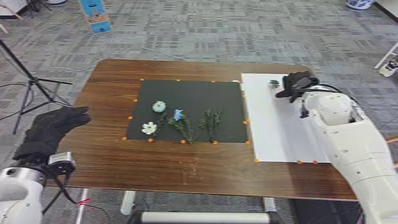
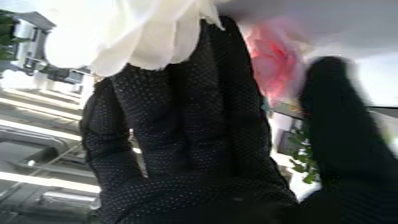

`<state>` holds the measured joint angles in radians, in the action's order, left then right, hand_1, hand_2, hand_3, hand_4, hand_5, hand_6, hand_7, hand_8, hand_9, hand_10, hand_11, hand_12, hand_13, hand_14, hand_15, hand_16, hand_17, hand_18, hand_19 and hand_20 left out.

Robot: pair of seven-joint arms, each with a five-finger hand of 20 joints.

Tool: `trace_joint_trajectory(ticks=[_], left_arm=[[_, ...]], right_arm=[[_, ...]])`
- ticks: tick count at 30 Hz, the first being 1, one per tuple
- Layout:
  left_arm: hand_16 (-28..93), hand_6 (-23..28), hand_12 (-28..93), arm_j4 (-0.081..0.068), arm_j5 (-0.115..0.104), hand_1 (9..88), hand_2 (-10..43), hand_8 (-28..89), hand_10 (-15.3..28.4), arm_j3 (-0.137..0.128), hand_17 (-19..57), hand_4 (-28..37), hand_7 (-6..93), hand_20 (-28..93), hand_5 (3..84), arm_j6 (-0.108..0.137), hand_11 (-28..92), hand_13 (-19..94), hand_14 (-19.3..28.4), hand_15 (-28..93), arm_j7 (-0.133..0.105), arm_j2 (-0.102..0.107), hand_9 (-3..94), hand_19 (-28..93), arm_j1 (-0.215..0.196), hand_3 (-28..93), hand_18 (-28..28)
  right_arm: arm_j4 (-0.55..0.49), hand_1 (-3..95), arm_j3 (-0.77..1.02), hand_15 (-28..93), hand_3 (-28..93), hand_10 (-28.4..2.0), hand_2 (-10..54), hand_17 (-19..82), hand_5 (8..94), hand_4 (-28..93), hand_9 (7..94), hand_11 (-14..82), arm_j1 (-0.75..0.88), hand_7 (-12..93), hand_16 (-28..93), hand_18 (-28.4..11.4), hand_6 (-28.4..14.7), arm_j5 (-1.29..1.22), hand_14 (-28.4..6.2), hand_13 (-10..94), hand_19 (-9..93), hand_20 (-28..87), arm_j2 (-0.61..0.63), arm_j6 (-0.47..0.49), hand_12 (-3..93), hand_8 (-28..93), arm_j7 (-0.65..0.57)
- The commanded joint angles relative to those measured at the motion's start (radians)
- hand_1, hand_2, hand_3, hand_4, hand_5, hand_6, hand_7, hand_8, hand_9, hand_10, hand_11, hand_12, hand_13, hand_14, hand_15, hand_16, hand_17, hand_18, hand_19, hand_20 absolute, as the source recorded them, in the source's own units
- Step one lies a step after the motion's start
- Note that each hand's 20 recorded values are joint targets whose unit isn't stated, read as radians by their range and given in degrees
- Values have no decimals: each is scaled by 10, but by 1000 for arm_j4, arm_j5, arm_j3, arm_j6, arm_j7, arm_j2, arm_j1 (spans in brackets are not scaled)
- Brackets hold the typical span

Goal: Arrange flowers

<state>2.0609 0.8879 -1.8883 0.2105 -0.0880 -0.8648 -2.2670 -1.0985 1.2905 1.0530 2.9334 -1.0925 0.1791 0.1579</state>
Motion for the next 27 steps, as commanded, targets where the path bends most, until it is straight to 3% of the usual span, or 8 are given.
trace_joint_trajectory(ticks=[1,6,17,27], left_arm=[[39,34,186,8,2,254,95,-70,131,-7,64,-278,183,208,553,-4,254,416,163,256,6,-1,541,95,-5,704,124],[39,34,186,17,0,254,96,-70,130,-19,64,-278,183,208,553,8,255,416,163,257,1,-9,542,94,-23,706,124],[38,35,185,15,3,254,97,-69,132,-21,63,-279,183,208,552,-5,254,414,163,257,-3,-9,540,94,-27,708,124],[37,37,183,17,-2,254,99,-70,131,-34,64,-279,181,207,552,-1,255,413,163,256,-7,-12,538,94,-47,707,124]], right_arm=[[-2,453,-38,584,553,-124,105,269,767,-203,842,306,11,287,376,-244,28,288,-144,676,703,618,-8,56,278,-108,37],[-80,473,-82,596,571,-116,98,271,765,-220,840,323,11,296,384,-242,21,208,-140,675,707,618,59,89,283,-17,44],[-300,474,-163,603,580,-115,92,269,771,-215,841,325,-12,288,389,-240,20,-16,-138,672,707,620,236,49,285,14,-17],[-618,474,-234,608,580,-114,91,269,771,-212,840,326,27,288,389,-237,21,-266,-137,670,708,619,403,-41,286,20,-36]])
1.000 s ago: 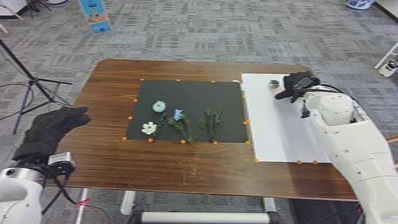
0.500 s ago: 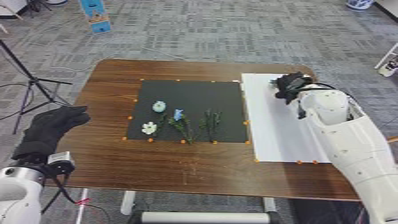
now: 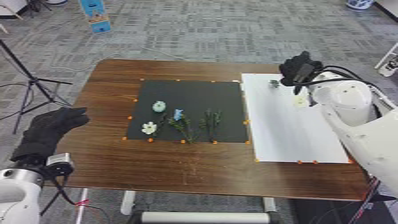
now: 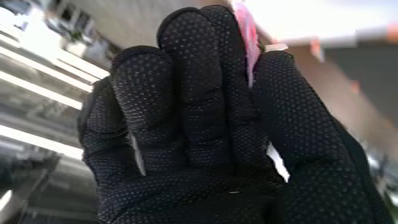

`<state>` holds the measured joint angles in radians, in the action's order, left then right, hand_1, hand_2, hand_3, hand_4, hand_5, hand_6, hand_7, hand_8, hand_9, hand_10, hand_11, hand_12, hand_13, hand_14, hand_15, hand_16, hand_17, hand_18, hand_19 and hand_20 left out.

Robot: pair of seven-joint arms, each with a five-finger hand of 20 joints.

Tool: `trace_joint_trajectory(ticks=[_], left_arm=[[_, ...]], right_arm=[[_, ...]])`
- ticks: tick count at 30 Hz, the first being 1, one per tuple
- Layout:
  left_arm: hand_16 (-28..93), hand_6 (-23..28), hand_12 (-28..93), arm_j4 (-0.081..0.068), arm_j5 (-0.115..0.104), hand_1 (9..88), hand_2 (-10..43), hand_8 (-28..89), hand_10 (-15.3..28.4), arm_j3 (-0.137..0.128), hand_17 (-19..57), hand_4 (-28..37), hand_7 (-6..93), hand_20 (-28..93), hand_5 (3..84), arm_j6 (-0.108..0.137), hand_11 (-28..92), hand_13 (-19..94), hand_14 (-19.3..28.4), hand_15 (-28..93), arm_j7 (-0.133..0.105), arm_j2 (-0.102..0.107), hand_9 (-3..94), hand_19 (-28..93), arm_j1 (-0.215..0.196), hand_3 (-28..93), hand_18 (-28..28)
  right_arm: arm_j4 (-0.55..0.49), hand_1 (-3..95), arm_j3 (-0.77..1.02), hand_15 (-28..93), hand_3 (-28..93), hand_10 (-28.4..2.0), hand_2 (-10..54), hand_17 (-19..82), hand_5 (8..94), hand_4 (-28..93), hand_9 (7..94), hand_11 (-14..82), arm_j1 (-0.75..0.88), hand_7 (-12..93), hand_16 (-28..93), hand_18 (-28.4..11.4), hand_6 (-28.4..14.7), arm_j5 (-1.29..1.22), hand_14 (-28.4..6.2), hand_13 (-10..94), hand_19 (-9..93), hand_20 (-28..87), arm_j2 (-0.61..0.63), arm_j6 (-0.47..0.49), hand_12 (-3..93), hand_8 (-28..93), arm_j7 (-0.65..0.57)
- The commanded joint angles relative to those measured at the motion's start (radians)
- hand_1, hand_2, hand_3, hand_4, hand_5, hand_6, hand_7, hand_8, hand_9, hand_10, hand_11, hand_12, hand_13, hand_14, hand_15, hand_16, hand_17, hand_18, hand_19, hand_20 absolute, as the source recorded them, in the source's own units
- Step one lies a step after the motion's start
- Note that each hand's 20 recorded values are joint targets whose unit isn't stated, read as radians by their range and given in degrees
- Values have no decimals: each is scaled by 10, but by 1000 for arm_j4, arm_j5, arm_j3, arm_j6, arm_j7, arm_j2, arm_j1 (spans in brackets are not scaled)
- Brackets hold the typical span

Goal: Arrange flowers

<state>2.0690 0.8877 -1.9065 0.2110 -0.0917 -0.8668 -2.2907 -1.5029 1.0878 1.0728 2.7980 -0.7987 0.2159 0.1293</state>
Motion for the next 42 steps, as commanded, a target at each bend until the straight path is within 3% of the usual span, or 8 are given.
trace_joint_trajectory(ticks=[1,8,16,20,24,29,33,42], left_arm=[[37,37,183,9,-2,254,99,-70,131,-18,64,-279,181,207,551,1,255,413,163,255,-2,-9,538,94,-25,706,124],[35,36,180,1,-3,256,106,-71,130,-14,64,-278,182,207,549,-5,257,412,162,255,-2,5,535,92,-5,703,124],[33,35,176,-2,-4,256,115,-73,130,-6,64,-279,184,208,546,1,259,412,161,254,2,16,533,93,12,701,124],[32,37,173,3,-6,257,118,-75,129,-17,64,-276,183,208,546,-6,262,410,161,253,-1,9,530,93,-8,698,124],[30,40,169,-15,-1,259,119,-76,131,11,64,-274,181,207,545,-9,264,406,158,251,18,28,523,93,38,697,124],[26,41,165,-18,-3,260,118,-76,130,15,64,-270,181,207,542,-8,268,404,158,250,19,32,518,93,48,698,124],[25,43,162,-17,-6,260,118,-75,130,3,64,-269,179,206,538,-20,271,398,157,249,12,29,512,92,29,698,123],[23,48,157,-20,-7,261,118,-74,130,-4,64,-267,173,206,538,-28,275,393,157,249,12,30,505,90,28,699,122]], right_arm=[[-236,474,-51,608,580,-114,91,269,771,-211,840,326,-1,288,390,-237,22,-167,-137,669,709,619,116,-88,286,20,-8],[-287,476,-200,608,575,-113,89,268,769,-213,838,326,-105,291,390,-236,25,-247,-137,667,708,620,78,-62,287,24,28],[-212,477,-331,604,574,-112,89,267,765,-217,836,323,-189,293,389,-235,27,-183,-134,666,705,619,-30,-15,286,30,117],[-179,477,-364,601,571,-111,89,265,758,-220,833,321,-188,299,389,-233,30,-148,-132,662,703,618,-92,11,285,36,156],[-97,476,-328,599,570,-110,90,263,753,-223,830,318,-170,304,387,-232,32,-82,-130,660,701,617,-177,6,283,37,207],[-4,475,-299,599,570,-108,90,261,751,-225,829,317,-169,305,388,-230,33,6,-130,658,698,616,-266,-11,282,37,235],[33,476,-282,599,568,-108,90,261,749,-227,828,317,-151,306,387,-230,34,64,-130,656,697,616,-318,-12,281,35,243],[95,475,-226,599,569,-106,90,260,747,-230,825,317,-91,307,385,-230,35,170,-129,654,696,616,-416,-3,281,33,276]])
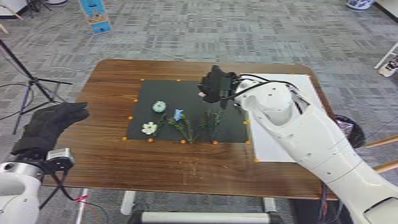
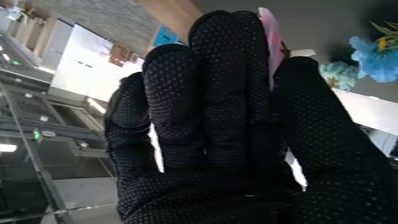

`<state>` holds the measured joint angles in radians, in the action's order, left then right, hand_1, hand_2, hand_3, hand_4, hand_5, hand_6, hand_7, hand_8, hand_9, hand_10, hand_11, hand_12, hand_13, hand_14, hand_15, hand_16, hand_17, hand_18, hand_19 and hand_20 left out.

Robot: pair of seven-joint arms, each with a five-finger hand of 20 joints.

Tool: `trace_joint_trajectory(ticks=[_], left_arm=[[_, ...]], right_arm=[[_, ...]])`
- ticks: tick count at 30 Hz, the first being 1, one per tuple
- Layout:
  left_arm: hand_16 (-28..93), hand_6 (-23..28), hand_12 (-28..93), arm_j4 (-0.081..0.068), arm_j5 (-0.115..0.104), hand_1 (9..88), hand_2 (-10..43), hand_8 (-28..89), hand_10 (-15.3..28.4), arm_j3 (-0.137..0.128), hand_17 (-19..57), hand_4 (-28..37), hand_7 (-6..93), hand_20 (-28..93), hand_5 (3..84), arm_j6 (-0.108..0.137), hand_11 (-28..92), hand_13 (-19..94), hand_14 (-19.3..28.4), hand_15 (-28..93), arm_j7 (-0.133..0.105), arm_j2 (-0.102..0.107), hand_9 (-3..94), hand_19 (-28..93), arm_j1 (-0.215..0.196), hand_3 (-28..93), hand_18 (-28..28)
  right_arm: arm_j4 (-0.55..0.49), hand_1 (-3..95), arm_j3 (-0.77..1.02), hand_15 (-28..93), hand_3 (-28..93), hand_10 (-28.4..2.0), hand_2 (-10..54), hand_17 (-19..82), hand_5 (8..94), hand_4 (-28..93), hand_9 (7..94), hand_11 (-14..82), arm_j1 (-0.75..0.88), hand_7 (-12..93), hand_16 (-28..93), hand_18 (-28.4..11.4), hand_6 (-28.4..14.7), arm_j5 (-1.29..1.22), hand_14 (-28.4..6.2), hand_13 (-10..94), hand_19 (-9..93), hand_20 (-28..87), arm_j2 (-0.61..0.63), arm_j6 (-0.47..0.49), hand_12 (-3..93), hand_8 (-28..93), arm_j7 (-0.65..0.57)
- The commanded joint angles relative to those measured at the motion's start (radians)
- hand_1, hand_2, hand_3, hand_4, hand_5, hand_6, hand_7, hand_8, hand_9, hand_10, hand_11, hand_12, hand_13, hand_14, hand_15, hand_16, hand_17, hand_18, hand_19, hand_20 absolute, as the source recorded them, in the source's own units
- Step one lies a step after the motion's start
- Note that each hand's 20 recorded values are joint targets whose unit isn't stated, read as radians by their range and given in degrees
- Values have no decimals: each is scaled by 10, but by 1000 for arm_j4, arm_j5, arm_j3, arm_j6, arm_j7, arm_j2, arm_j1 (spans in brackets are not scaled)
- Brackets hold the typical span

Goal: Arrange flowers

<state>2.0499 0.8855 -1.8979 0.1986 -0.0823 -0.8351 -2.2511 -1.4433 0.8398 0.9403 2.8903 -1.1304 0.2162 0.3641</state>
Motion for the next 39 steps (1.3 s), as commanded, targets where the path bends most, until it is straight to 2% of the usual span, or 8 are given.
trace_joint_trajectory(ticks=[1,10,13,22,28,39], left_arm=[[24,48,157,-4,-5,261,118,-73,130,-6,64,-267,173,206,538,-16,275,393,157,249,2,2,505,89,-1,699,122],[22,50,155,-7,-2,261,117,-70,130,8,64,-266,168,207,540,-17,278,389,157,249,-3,5,501,88,13,701,121],[22,50,154,-4,-4,262,117,-70,131,5,64,-267,167,207,540,-12,278,388,157,250,-4,2,501,88,8,701,121],[25,45,158,-4,-6,258,113,-69,130,-2,64,-269,175,208,548,-14,279,393,160,256,-12,-3,511,87,0,702,121],[26,43,162,-3,-4,255,101,-70,131,-3,64,-272,177,209,546,-15,276,394,161,257,-10,-2,515,89,1,706,122],[32,36,170,-3,-3,252,92,-68,131,4,63,-272,183,208,547,-10,270,405,161,260,-9,0,524,87,7,706,122]], right_arm=[[38,475,20,599,569,-106,90,260,747,-230,825,318,40,308,385,-230,35,79,-129,653,696,616,-86,-6,281,33,38],[69,476,44,601,569,-106,88,259,747,-230,823,318,45,307,384,-229,36,163,-130,651,694,615,-136,-18,282,32,82],[72,475,53,601,570,-106,88,259,747,-230,822,317,52,307,385,-228,37,178,-131,648,693,615,-142,-18,282,31,90],[58,460,30,600,588,-108,84,257,749,-212,821,315,58,307,385,-228,38,144,-130,645,692,614,-115,-14,280,31,64],[60,423,41,598,602,-117,21,249,738,-187,818,312,65,299,387,-234,36,158,-139,639,691,617,-117,-4,280,40,69],[55,371,39,600,627,-122,-6,241,724,-187,805,314,63,278,388,-238,27,163,-144,629,686,619,-107,13,281,23,60]])
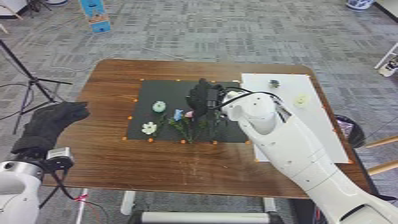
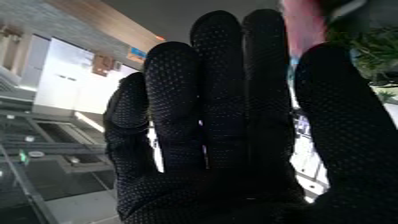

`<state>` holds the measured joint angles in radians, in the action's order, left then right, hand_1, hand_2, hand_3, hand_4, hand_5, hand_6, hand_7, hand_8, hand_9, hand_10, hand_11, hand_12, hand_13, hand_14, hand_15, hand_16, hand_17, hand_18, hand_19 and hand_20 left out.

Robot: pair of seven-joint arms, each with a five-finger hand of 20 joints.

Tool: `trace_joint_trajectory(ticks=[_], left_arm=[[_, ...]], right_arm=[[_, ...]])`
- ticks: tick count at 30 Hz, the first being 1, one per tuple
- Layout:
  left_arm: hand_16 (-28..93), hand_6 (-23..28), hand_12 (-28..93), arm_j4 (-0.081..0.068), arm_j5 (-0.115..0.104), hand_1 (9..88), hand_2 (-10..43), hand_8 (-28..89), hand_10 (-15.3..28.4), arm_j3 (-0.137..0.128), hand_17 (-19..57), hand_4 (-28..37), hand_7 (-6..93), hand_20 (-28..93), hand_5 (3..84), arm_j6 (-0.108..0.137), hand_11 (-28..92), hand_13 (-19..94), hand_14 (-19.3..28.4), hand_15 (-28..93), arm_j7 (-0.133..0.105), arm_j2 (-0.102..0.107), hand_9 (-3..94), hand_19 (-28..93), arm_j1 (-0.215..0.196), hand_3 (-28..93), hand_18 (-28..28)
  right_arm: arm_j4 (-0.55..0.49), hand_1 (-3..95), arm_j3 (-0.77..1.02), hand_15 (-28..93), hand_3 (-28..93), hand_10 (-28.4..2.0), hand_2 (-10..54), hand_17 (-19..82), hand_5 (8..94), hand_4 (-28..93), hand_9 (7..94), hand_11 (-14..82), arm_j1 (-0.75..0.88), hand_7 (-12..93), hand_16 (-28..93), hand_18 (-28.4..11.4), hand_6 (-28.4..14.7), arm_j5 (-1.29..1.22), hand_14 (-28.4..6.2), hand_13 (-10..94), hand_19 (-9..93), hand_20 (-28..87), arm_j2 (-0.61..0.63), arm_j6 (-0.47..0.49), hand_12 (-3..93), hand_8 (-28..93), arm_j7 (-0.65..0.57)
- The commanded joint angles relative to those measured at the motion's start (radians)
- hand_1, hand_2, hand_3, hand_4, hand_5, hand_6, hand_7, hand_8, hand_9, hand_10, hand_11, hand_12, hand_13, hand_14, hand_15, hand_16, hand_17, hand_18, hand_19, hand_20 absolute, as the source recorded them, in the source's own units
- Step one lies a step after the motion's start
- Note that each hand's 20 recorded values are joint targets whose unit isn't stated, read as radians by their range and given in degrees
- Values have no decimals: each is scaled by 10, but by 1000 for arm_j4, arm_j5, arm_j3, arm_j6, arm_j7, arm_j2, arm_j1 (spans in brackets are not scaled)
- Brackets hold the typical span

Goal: Arrange flowers

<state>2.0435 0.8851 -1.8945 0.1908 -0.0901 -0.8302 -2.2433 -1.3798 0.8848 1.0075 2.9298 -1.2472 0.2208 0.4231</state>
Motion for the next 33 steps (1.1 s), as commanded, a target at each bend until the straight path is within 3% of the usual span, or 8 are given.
trace_joint_trajectory(ticks=[1,13,20,24,27,30,33], left_arm=[[33,34,171,5,-2,250,91,-68,130,1,63,-273,185,208,547,-3,269,407,162,261,-2,-6,528,87,-1,706,122],[44,23,191,12,0,243,86,-72,128,-2,64,-280,196,209,549,7,251,419,161,255,5,-11,545,92,-12,711,124],[46,25,194,10,0,242,84,-71,130,1,64,-281,194,209,551,6,249,418,163,253,12,-9,546,93,-7,713,125],[45,27,193,7,1,242,84,-70,131,1,64,-281,189,208,553,5,248,418,164,252,22,-5,546,93,-3,714,124],[44,27,193,14,1,242,83,-69,131,-3,64,-281,187,208,553,6,248,418,164,253,20,-10,546,93,-17,713,124],[44,29,192,14,0,243,83,-69,132,-16,63,-282,186,208,553,-11,247,417,164,253,16,-12,546,93,-33,713,124],[44,30,192,15,-1,244,83,-68,132,-21,64,-282,184,208,553,-9,248,417,164,254,20,-11,545,92,-38,713,124]], right_arm=[[-12,367,-18,600,631,-121,-8,240,723,-187,805,314,-11,277,388,-237,27,115,-144,629,686,620,18,11,281,20,-9],[-102,316,-57,598,668,-130,-27,226,697,-170,775,313,-121,284,385,-238,26,11,-151,605,673,618,159,60,280,-120,-66],[-212,300,-8,592,676,-132,-37,220,689,-170,767,307,-131,279,382,-239,22,-116,-154,597,664,616,292,60,278,-123,-107],[-228,290,58,578,673,-134,-35,216,685,-171,759,302,-92,273,376,-239,21,-153,-155,592,658,613,360,16,277,-121,-139],[-242,277,115,561,673,-135,-41,212,676,-171,744,291,-41,267,368,-238,17,-158,-158,588,647,608,409,18,276,-119,-180],[-267,257,173,548,665,-140,-58,206,650,-171,719,276,34,256,362,-240,12,-181,-161,583,640,605,479,1,275,-115,-233],[-266,212,270,545,661,-145,-85,196,606,-177,690,267,121,235,358,-245,-6,-189,-166,572,634,606,504,2,275,-97,-246]])
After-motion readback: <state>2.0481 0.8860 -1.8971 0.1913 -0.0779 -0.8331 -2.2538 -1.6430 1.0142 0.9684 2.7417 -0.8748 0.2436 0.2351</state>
